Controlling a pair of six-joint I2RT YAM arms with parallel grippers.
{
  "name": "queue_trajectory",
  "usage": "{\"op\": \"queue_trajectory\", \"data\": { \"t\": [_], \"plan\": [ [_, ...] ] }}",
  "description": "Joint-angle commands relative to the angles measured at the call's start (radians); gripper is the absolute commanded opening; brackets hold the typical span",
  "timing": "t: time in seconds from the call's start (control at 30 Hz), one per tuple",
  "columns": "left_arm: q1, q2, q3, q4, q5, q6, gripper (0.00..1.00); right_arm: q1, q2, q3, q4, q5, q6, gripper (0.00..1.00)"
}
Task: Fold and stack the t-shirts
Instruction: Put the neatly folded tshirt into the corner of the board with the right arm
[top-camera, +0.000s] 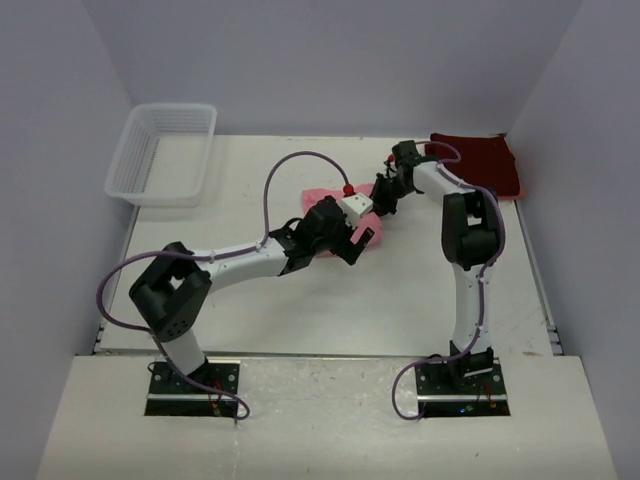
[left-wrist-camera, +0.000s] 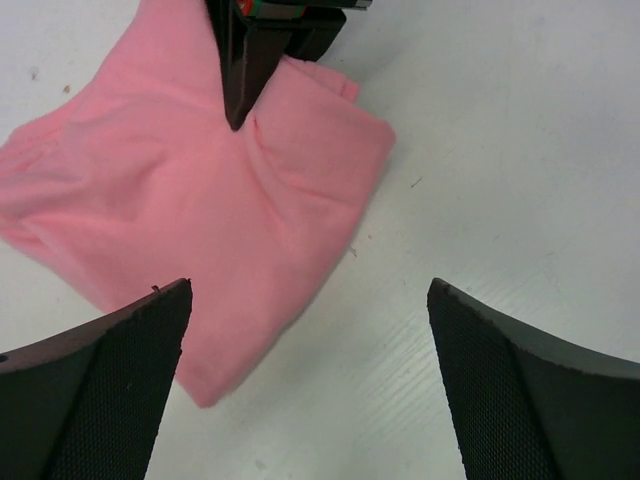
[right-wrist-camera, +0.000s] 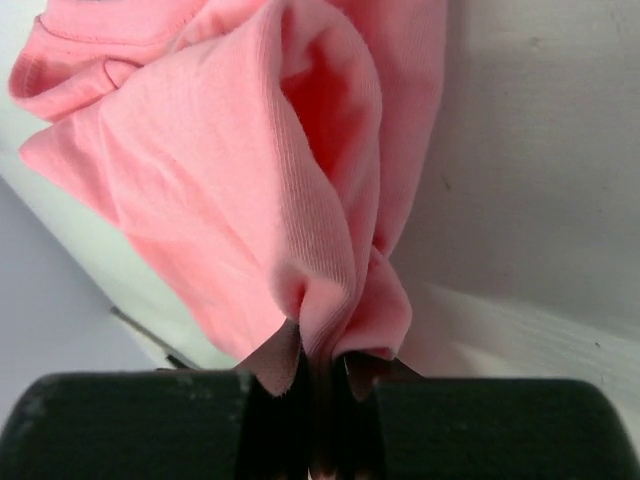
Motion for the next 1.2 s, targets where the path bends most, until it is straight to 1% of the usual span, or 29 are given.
{"op": "queue_trajectory", "data": {
  "t": [0.0, 0.03, 0.07, 0.1, 0.13, 0.17, 0.23, 0.3, 0.33, 0.37, 0.4, 0.47, 0.53, 0.57, 0.67, 0.8, 0.9, 0.97, 1.1, 1.17],
  "plan": [
    [-0.035, -0.124, -0.024, -0.027, -0.206, -0.263, 1.00, 0.018, -0.032, 0.082, -0.072, 0.151, -0.100, 0.00],
    [-0.035, -0.145, -0.011, -0.075, -0.233, -0.319, 1.00, 0.024, -0.040, 0.105, -0.101, 0.194, -0.113, 0.00],
    [-0.034, -0.157, 0.003, -0.204, -0.291, -0.369, 1.00, 0.026, -0.044, 0.116, -0.110, 0.228, -0.140, 0.00],
    [-0.035, -0.175, 0.016, -0.257, -0.296, -0.452, 0.99, 0.027, -0.048, 0.146, -0.124, 0.291, -0.151, 0.00],
    [-0.037, -0.186, 0.019, -0.293, -0.285, -0.474, 0.99, 0.029, -0.049, 0.163, -0.146, 0.329, -0.157, 0.00],
    [-0.041, -0.214, 0.008, -0.313, -0.267, -0.521, 0.99, 0.029, -0.051, 0.183, -0.159, 0.363, -0.174, 0.00],
    [-0.041, -0.246, -0.029, -0.327, -0.239, -0.558, 0.97, 0.029, -0.046, 0.254, -0.202, 0.463, -0.192, 0.00],
    [-0.044, -0.310, -0.064, -0.319, -0.227, -0.616, 0.94, 0.029, -0.031, 0.330, -0.227, 0.552, -0.220, 0.00],
    [-0.047, -0.332, -0.108, -0.306, -0.218, -0.630, 0.93, 0.029, -0.026, 0.355, -0.239, 0.575, -0.231, 0.00],
    [-0.047, -0.352, -0.128, -0.269, -0.190, -0.637, 0.92, 0.029, -0.019, 0.382, -0.250, 0.598, -0.251, 0.00],
    [-0.049, -0.385, -0.144, -0.256, -0.182, -0.638, 0.91, 0.029, 0.004, 0.448, -0.264, 0.630, -0.258, 0.00],
    [-0.050, -0.418, -0.181, -0.243, -0.173, -0.643, 0.89, 0.029, 0.027, 0.517, -0.288, 0.721, -0.298, 0.00],
    [-0.052, -0.430, -0.211, -0.229, -0.155, -0.644, 0.89, 0.026, 0.037, 0.551, -0.290, 0.809, -0.329, 0.00],
    [-0.050, -0.433, -0.220, -0.227, -0.150, -0.643, 0.89, 0.023, 0.043, 0.567, -0.290, 0.828, -0.353, 0.00],
    [-0.050, -0.429, -0.257, -0.198, -0.127, -0.635, 0.88, 0.006, 0.057, 0.616, -0.292, 0.851, -0.372, 0.00],
    [-0.050, -0.398, -0.268, -0.178, -0.106, -0.615, 0.88, -0.002, 0.077, 0.671, -0.290, 0.888, -0.381, 0.00],
    [-0.047, -0.372, -0.260, -0.180, -0.093, -0.600, 0.88, -0.006, 0.080, 0.694, -0.279, 0.962, -0.396, 0.00],
    [-0.046, -0.369, -0.264, -0.177, -0.090, -0.594, 0.88, -0.014, 0.098, 0.726, -0.266, 0.978, -0.456, 0.00],
    [-0.044, -0.370, -0.270, -0.164, -0.083, -0.581, 0.88, -0.037, 0.110, 0.774, -0.244, 0.965, -0.492, 0.00],
    [-0.041, -0.367, -0.270, -0.164, -0.083, -0.575, 0.88, -0.042, 0.104, 0.774, -0.220, 0.988, -0.528, 0.00]
  ]
}}
